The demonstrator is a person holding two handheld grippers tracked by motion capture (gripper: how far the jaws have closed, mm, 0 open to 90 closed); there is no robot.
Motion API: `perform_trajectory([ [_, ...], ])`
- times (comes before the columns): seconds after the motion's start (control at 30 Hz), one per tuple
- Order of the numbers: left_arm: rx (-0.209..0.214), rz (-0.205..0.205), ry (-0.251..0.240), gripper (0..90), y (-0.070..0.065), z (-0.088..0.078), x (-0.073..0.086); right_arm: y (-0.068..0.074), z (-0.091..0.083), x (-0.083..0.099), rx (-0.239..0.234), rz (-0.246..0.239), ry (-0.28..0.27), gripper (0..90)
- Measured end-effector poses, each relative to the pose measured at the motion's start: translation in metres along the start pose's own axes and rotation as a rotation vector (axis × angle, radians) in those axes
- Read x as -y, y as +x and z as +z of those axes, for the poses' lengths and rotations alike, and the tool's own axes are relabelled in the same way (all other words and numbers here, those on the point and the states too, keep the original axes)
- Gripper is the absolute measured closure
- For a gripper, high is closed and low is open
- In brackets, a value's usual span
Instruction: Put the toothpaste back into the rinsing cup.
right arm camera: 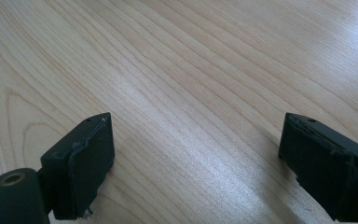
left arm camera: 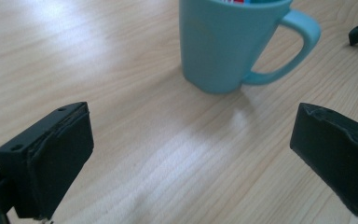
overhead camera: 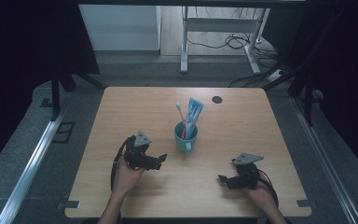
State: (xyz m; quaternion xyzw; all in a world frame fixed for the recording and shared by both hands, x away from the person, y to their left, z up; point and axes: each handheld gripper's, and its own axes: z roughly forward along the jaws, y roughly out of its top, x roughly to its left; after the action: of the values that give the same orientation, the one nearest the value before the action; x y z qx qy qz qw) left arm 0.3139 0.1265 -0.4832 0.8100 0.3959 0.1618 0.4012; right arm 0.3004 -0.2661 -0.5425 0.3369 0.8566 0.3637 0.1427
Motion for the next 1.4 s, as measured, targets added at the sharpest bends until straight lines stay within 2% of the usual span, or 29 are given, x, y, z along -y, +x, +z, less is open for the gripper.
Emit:
perform_trajectory([
  [0.23, -0.005, -0.017, 0.012, 0.0, 0.002, 0.002, 0.021, 0.000, 0.000, 0.000, 0.000, 0.001, 0.000, 10.3],
  [0.63, -0.027, -0.007, 0.055, 0.0, -0.003, 0.006, 0.048, 0.000, 0.000, 0.000, 0.000, 0.004, 0.001, 10.3],
  [0.83, -0.028, -0.006, 0.081, 0.0, -0.007, 0.009, 0.056, 0.000, 0.000, 0.000, 0.001, 0.000, -0.001, 10.3],
  [1.13, -0.038, 0.017, 0.165, 0.0, -0.012, 0.019, 0.065, 0.000, 0.000, 0.000, 0.001, 0.000, -0.001, 10.3],
  [1.4, -0.036, 0.008, 0.167, 0.0, -0.012, 0.019, 0.065, 0.000, 0.000, 0.000, 0.000, 0.000, -0.001, 10.3],
])
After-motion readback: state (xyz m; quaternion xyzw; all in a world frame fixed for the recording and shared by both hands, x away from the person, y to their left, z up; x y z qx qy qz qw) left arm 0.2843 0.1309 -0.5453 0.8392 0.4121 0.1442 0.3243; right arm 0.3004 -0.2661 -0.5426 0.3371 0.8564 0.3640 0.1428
